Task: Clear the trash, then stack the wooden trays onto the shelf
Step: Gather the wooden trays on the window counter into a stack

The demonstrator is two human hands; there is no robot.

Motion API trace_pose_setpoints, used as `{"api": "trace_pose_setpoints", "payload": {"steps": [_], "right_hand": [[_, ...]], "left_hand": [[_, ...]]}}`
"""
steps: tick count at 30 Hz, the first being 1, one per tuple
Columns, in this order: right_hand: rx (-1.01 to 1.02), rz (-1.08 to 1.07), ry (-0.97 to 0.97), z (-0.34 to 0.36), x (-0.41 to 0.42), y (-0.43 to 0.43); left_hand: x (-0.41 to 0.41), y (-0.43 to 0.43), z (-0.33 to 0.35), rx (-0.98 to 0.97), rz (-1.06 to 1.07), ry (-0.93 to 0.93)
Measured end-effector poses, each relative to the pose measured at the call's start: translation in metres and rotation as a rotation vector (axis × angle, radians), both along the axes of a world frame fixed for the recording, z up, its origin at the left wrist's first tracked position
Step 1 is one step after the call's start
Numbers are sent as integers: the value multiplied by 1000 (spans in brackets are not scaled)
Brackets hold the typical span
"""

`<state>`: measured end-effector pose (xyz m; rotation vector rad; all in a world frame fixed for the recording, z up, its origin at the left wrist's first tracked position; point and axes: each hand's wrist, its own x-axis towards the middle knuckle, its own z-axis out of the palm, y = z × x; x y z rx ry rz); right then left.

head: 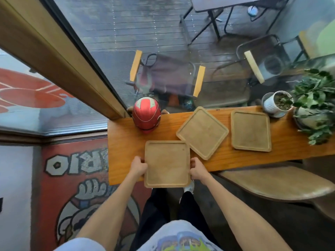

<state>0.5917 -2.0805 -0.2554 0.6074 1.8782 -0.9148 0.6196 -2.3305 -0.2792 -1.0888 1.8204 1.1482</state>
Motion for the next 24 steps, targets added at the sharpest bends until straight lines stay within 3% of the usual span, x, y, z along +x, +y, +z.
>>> {"api": "trace_pose_setpoints", "payload": {"steps": [7,13,24], "right_hand": [[-111,-54,112,47,-25,32],[-69,8,242,48,-86,97],[56,584,416,-16,-200,141]], "left_hand": [[-11,26,58,83,114,87],[-40,103,64,100,225,165],[-64,228,17,-33,598,122]]}}
